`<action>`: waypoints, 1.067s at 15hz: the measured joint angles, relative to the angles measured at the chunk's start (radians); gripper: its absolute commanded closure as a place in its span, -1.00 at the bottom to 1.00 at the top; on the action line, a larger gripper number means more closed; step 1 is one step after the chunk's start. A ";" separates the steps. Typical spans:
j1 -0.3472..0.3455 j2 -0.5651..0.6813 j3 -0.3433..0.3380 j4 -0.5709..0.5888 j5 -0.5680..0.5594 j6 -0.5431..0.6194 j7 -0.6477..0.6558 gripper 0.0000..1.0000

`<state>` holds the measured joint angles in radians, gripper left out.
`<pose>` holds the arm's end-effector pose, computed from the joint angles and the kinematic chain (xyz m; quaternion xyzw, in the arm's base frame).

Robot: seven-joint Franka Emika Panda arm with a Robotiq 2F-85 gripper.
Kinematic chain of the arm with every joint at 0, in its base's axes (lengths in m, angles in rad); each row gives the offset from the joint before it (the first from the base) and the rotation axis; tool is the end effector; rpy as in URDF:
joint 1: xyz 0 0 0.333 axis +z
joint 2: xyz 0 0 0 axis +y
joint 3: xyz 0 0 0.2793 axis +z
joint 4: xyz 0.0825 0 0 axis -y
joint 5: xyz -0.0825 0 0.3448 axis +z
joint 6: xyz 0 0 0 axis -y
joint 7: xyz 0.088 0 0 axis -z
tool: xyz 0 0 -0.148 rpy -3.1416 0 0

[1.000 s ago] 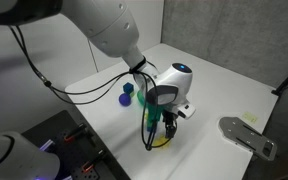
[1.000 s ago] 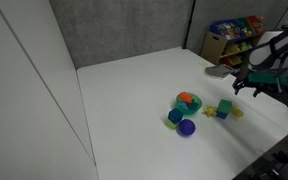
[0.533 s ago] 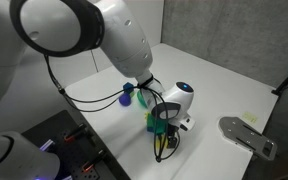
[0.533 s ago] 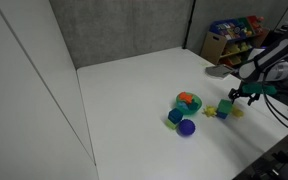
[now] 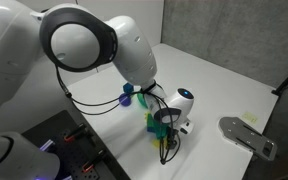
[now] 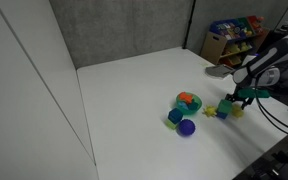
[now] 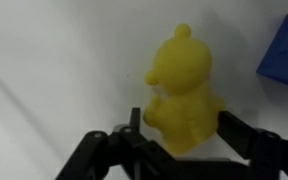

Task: Pick up the yellow duck toy and put it in the green bowl

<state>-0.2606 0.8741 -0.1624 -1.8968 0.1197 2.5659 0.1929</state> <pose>0.4779 -0.2264 0.0006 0.9383 -0.3305 -0.0980 0.0260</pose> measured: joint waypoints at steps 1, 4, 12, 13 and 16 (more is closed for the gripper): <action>-0.002 -0.001 0.001 0.006 0.006 -0.007 -0.003 0.13; -0.007 -0.017 0.002 0.015 0.020 -0.023 -0.009 0.22; 0.013 -0.121 0.009 0.008 0.049 -0.018 -0.005 0.27; 0.024 -0.141 0.010 0.004 0.049 -0.016 -0.001 0.27; 0.073 -0.206 0.011 -0.020 0.049 -0.005 0.023 0.27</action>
<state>-0.1880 0.6684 -0.1519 -1.9163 0.1687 2.5610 0.2160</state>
